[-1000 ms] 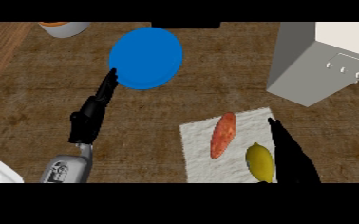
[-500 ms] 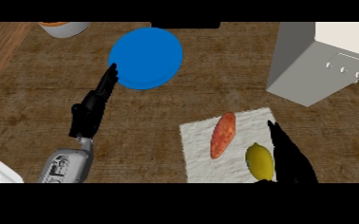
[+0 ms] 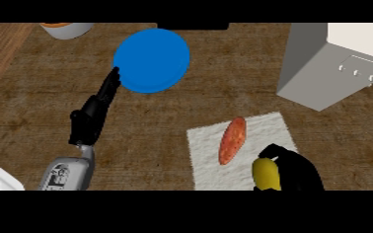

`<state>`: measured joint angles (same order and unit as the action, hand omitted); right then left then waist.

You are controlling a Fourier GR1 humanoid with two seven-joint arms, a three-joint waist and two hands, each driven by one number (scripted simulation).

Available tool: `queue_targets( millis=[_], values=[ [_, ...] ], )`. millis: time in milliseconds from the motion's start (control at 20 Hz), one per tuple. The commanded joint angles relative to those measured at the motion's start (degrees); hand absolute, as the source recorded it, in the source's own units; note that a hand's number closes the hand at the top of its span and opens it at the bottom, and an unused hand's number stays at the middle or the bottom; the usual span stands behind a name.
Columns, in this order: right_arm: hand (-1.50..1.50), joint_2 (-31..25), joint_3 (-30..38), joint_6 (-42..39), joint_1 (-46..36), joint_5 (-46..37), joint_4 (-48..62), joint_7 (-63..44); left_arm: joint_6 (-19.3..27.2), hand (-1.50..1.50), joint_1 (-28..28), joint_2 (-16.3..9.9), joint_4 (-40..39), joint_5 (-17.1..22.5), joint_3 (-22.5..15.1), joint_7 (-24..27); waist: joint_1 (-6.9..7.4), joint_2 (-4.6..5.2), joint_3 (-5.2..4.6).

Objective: Pick the lemon from the placemat and place it in the tiered shelf

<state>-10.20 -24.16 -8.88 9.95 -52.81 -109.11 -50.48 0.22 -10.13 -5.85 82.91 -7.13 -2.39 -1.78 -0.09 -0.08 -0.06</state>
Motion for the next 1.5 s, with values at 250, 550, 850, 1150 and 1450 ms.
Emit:
queue_targets(
  millis=[250,550,850,1150,1450],
  values=[
    [1.50,-12.0,-2.2,-4.5,1.8,5.7,-5.3,19.3,0.0,0.00,-1.0,0.7,-2.5,-0.2,0.9,1.2,-0.02,0.14,0.17],
    [1.50,-25.1,-10.6,-11.9,-0.8,9.3,-11.5,41.7,-0.7,0.00,-1.0,1.2,-2.0,-0.4,-0.5,1.0,2.68,-0.43,0.58],
    [1.50,-31.1,-2.4,-11.7,2.8,25.7,-15.9,61.1,0.1,0.00,-0.9,1.2,-1.5,0.3,0.9,0.6,-0.53,0.30,0.76],
    [1.50,-36.5,12.6,-13.6,4.9,41.1,-15.2,75.8,0.9,0.00,0.1,0.7,-1.4,0.2,1.8,1.3,-2.90,0.11,0.62],
    [1.50,-43.6,33.8,-19.2,3.4,55.6,-4.0,87.2,1.1,0.00,1.4,0.4,-0.4,-0.4,1.5,0.7,-3.38,-0.37,0.41]
  ],
)
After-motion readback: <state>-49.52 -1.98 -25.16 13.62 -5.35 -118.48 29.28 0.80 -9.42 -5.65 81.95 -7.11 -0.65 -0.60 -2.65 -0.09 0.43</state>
